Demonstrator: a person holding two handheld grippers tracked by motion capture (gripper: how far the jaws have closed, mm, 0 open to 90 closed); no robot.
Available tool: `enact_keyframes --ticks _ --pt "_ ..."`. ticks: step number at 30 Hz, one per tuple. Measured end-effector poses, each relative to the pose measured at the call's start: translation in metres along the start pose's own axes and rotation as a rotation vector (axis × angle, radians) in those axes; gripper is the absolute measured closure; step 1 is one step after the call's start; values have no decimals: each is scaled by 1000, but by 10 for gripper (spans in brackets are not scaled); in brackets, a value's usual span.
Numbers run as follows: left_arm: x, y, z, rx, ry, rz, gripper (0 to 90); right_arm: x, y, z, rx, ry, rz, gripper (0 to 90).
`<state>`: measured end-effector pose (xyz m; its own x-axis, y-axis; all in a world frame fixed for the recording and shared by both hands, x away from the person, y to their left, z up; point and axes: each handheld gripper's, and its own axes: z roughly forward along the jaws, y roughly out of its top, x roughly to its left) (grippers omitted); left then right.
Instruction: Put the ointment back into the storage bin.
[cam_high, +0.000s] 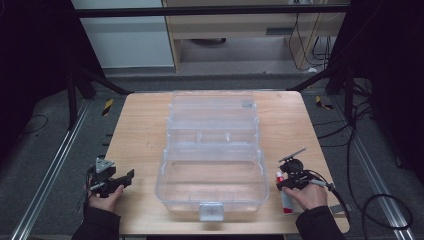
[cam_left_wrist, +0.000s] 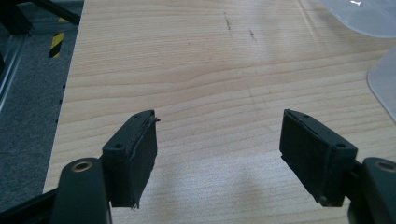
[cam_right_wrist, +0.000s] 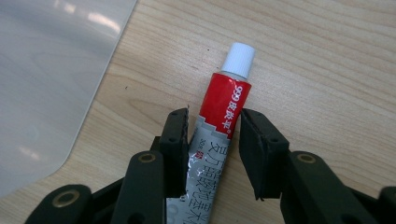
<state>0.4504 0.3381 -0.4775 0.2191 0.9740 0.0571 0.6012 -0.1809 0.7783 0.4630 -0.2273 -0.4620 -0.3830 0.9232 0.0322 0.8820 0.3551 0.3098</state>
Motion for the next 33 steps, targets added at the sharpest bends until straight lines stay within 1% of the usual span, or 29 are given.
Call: enact_keyframes --ticks 5,8,9,16,17,18,23,27,30,33 --pt "0 0 0 0 -1 2 272 0 2 3 14 -2 -9 650" --pt "0 0 0 1 -2 2 274 0 3 3 28 -4 -12 680" --pt "0 0 0 1 -2 3 274 -1 3 3 26 -6 -22 688" --pt "0 0 0 2 -6 7 282 -1 6 5 67 -1 -27 687" --pt "0 0 0 3 -6 6 282 -1 6 5 67 -1 -27 687" --pt "0 0 0 2 -6 8 284 -2 7 6 71 2 -43 689" --pt "0 0 0 4 -7 8 288 -2 7 6 81 10 -52 695" --pt "0 0 0 5 -6 10 291 -3 8 5 101 12 -54 699" --pt "0 1 0 6 -6 12 292 -5 7 2 94 15 -70 699" --pt "0 1 0 6 -6 11 293 -8 5 -5 71 38 -69 700"
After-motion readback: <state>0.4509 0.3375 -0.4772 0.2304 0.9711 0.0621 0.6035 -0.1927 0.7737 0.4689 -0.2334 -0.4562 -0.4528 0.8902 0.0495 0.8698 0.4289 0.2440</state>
